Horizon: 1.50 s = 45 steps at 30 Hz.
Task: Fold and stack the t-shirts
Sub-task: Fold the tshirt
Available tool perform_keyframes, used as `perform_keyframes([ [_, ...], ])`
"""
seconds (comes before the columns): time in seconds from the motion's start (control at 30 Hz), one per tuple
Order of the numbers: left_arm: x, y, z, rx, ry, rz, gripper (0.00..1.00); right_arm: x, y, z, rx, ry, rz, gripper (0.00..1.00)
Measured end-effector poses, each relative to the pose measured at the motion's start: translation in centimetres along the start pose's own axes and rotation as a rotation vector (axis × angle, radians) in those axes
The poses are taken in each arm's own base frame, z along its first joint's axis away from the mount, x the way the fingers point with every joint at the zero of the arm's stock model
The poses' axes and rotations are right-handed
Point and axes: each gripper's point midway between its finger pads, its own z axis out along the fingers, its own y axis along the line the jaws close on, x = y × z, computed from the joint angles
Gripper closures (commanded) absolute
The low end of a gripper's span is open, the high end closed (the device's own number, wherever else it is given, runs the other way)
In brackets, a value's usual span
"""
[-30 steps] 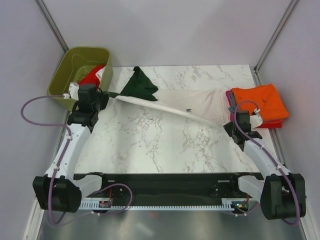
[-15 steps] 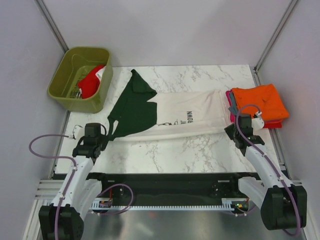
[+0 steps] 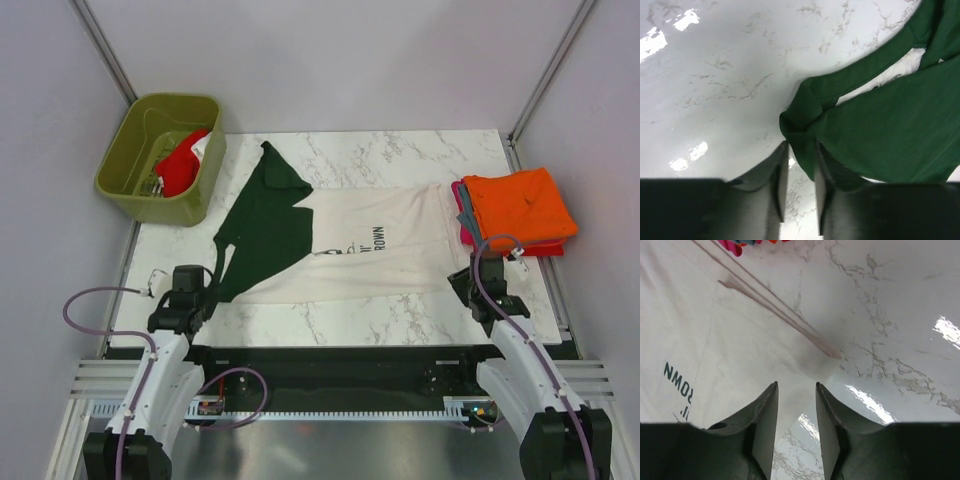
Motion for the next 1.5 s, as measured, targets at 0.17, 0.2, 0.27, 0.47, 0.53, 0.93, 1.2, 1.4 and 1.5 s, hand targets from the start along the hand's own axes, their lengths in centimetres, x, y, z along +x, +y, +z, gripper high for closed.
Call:
perform_keyframes([
  [0.17, 0.1, 0.4, -0.5, 0.007, 0.008, 0.02, 0.46, -0.4, -0.1, -1.2, -0.05, -0.036, 0.008, 0.46],
  [0.2, 0.0, 0.2, -0.9, 0.015, 0.011, 0.029, 0.44, -0.7, 0.2, -1.5, -0.062, -0.043, -0.006, 0.46],
  [0.27, -0.7, -1.1, -1.9, 0.054, 0.005, 0.054, 0.39, -1.2, 0.9, -1.7, -0.075, -0.049, -0.042, 0.51],
  [0.47, -4.7, -9.0, -6.7, 0.278, -0.044, 0.112, 0.36, -4.1, 7.0, -1.4, -0.134, -0.033, -0.187, 0.54],
  [0.53, -5.0, -11.2, -7.1, 0.337, -0.035, 0.13, 0.36, -4.8, 9.1, -1.0, -0.179, -0.043, -0.224, 0.52],
  [0.93, -0.1, -18.6, -1.2, 0.351, 0.133, 0.3, 0.38, -4.7, 19.2, 6.2, -0.272, 0.015, -0.434, 0.52],
  [1.2, -0.4, -28.3, 3.3, 0.369, 0.081, 0.318, 0.39, -5.7, 22.8, 12.1, -0.21, -0.012, -0.528, 0.52],
  [1.4, -0.4, -33.6, 8.9, 0.339, 0.048, 0.312, 0.4, -7.2, 24.1, 15.9, -0.134, -0.071, -0.576, 0.52],
  [1.5, -0.1, -35.0, 12.0, 0.306, 0.04, 0.31, 0.4, -7.4, 23.7, 18.0, -0.079, -0.083, -0.597, 0.52],
])
